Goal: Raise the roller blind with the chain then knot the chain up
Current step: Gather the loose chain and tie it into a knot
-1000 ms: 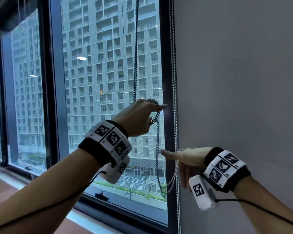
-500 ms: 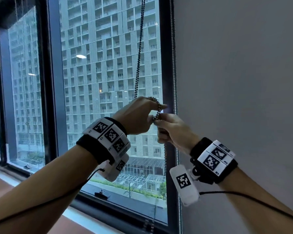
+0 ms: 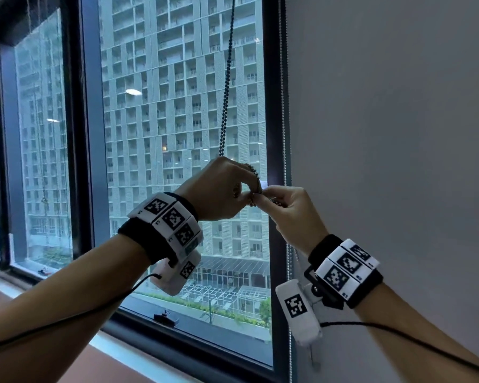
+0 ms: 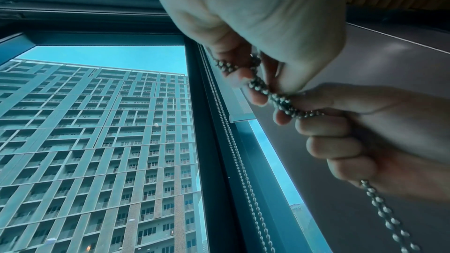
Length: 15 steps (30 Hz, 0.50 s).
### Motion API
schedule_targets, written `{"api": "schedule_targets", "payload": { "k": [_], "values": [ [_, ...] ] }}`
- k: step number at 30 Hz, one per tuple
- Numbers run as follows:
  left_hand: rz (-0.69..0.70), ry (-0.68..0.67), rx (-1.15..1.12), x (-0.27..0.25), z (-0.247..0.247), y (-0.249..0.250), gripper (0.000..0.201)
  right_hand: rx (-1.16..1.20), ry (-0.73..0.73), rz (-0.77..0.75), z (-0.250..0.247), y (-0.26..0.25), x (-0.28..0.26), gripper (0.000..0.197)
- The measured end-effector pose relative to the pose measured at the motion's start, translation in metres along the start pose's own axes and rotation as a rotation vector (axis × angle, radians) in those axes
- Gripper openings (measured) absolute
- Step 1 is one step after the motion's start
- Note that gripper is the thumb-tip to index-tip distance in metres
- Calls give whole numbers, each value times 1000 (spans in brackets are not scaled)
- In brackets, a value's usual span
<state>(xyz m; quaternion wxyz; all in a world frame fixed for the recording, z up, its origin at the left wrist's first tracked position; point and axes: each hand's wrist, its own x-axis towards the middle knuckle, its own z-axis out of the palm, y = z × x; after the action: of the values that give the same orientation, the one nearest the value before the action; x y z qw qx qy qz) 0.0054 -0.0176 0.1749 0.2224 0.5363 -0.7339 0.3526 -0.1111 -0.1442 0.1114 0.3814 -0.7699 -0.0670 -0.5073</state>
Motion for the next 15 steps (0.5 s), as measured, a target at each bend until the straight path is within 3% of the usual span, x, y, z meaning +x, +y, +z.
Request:
{"api": "schedule_targets", "payload": {
  "k": [2,4,8,11,13,15],
  "values": [
    [41,96,25,-2,1,4,6,37,15,57,-1,4,0,21],
    [22,160,78,-4,3,5,20,21,1,89,-3,8,0,22],
    [-62,161,117,-8,13,9,33,-66,-60,60,-3,10,-3,25],
    [-104,193,275,-10,22,9,37,-115,-49,20,1,12,-7,25],
    [-217,282,423,-9,27,5,47,-134,-64,5,5,16,-11,25],
    [-416,346,289,-9,31,-1,64,-153,-79,4,9,19,-15,25]
  ]
}}
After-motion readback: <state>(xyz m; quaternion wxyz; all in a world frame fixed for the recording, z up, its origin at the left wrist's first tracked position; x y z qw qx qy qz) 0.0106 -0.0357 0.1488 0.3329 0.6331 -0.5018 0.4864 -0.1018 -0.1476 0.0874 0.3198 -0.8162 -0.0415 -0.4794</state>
